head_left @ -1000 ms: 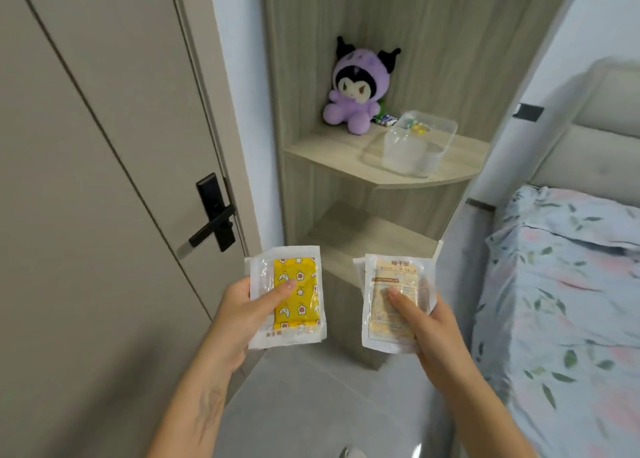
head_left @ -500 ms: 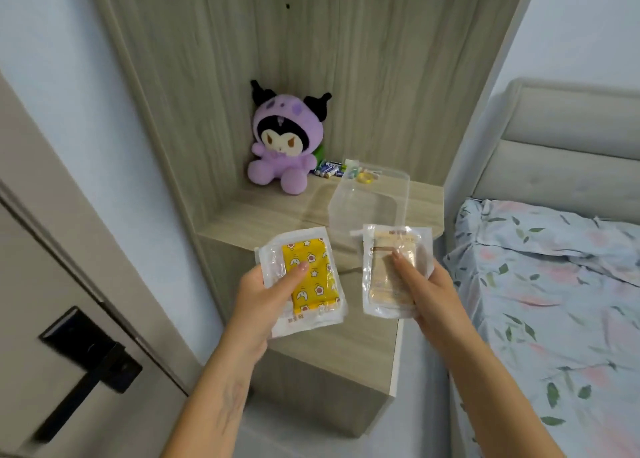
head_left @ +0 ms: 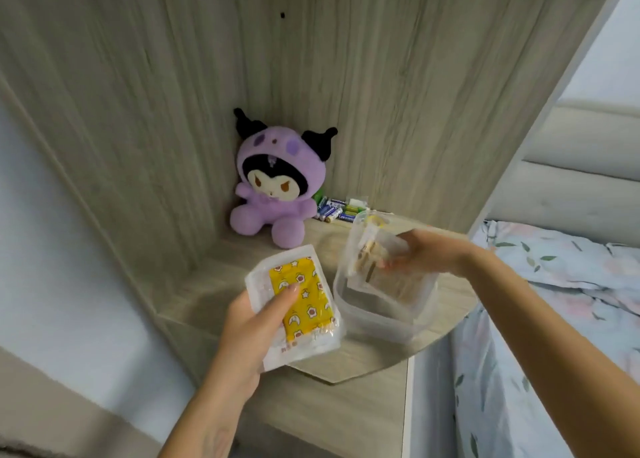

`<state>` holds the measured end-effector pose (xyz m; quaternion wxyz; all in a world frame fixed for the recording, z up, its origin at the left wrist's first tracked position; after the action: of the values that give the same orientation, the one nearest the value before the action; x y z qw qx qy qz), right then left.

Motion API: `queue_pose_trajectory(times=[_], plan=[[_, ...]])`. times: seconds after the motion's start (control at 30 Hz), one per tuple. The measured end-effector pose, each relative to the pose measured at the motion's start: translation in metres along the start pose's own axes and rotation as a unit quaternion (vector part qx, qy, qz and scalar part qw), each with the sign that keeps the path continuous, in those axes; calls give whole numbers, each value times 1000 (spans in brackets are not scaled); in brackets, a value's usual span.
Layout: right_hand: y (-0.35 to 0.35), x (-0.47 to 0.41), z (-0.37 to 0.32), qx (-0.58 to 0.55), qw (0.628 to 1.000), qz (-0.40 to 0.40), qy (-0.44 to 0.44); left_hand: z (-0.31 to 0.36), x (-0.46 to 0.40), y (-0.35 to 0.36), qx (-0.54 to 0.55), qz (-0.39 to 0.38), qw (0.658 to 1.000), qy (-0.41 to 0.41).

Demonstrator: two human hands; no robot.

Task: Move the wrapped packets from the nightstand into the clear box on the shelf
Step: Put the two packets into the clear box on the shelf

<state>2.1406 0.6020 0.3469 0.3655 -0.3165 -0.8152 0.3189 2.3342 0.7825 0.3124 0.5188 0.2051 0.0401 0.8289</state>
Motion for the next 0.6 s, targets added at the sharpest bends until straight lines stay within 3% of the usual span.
queue_pose_trajectory(times=[0.1,0.23,0.33,0.4,0.47,0.53,0.57,0.6], plan=[[21,-20,15,95,989,-101,56,3,-18,11,-1,-2,1000,-2],[40,-25,2,86,980,-176,31,5,-29,26,18,16,1000,5],[57,-24,0,159,961,-224,18,10,-34,39,35,41,998,27],[57,-24,1,229,950,-212,15,12,-34,47,49,64,995,52],[37,-22,-8,251,959,-123,-32,14,-33,54,51,78,993,77],[5,-13,-25,107,989,-9,-104,15,-31,60,43,82,990,103],[-5,-7,-29,-36,992,1,-119,16,-30,64,35,84,989,118],[-5,-2,-33,-192,973,-37,-123,17,-29,67,28,92,986,134]])
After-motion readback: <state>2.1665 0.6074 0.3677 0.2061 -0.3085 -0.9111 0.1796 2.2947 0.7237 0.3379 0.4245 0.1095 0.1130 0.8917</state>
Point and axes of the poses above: each hand's wrist, its own x-axis away from the middle knuckle, its own y-axis out of the palm, z = x × y, the point moved 8 cm from there along -x, towards the middle knuckle, and after that the axes turned 3 degrees about -z, right-handed, at the moved point
